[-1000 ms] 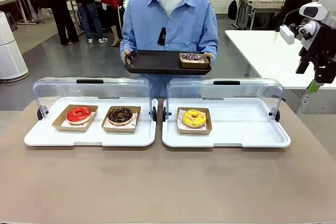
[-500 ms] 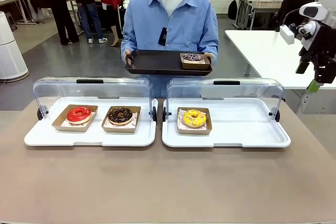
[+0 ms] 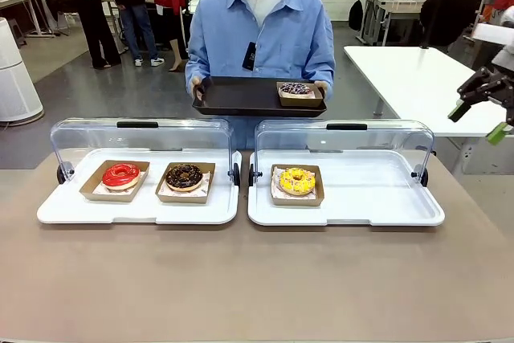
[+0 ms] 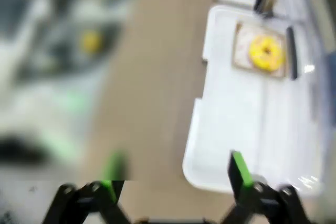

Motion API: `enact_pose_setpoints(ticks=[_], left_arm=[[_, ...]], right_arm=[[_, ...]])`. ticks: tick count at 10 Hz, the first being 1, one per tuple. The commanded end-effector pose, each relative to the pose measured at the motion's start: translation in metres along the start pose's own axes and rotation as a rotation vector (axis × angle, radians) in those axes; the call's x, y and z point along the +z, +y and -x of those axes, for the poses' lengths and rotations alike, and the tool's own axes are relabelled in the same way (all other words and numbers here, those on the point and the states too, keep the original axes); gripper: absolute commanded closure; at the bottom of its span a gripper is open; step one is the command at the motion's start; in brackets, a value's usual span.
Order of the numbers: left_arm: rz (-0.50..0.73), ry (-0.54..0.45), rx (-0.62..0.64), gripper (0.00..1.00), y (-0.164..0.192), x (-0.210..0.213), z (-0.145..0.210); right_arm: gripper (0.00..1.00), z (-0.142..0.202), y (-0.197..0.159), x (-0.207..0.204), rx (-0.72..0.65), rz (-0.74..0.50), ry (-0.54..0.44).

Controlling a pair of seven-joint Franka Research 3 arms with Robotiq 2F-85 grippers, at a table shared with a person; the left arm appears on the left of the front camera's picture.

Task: Provide the desired donut to the person.
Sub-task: Pick up and lift the Paper togo box containing the Donut pointed at by the person.

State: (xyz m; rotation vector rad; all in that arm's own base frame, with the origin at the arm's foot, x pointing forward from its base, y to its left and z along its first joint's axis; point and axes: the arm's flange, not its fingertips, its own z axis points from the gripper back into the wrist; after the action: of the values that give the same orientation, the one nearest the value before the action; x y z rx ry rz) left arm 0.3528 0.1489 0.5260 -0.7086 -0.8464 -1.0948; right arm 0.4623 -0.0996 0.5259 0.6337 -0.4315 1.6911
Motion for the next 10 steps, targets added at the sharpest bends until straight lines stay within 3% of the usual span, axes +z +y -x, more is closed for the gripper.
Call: enact_pose_setpoints(ticks=[1,3,6,10], left_arm=[[-0.003,-0.022,-0.007,0.0,0.0,0.001,-0.002],[-0.003,-0.022,-0.007,0.0,0.0,0.001,-0.002],[-0.003,-0.022,-0.007,0.0,0.0,0.001,-0.002],[-0.003,-0.022,-0.007,0.0,0.0,0.001,-0.002]], right_arm=[[0.0,0.055,-0.041,0.034,-0.141,-0.131,-0.391],[0.0,0.09,-0.035,0.053,-0.12,0.01,-0.569],[0.0,0.115,-0.006,0.061,-0.118,0.117,-0.622],[0.0,0.114,0.02,0.04,-0.138,0.069,-0.6]])
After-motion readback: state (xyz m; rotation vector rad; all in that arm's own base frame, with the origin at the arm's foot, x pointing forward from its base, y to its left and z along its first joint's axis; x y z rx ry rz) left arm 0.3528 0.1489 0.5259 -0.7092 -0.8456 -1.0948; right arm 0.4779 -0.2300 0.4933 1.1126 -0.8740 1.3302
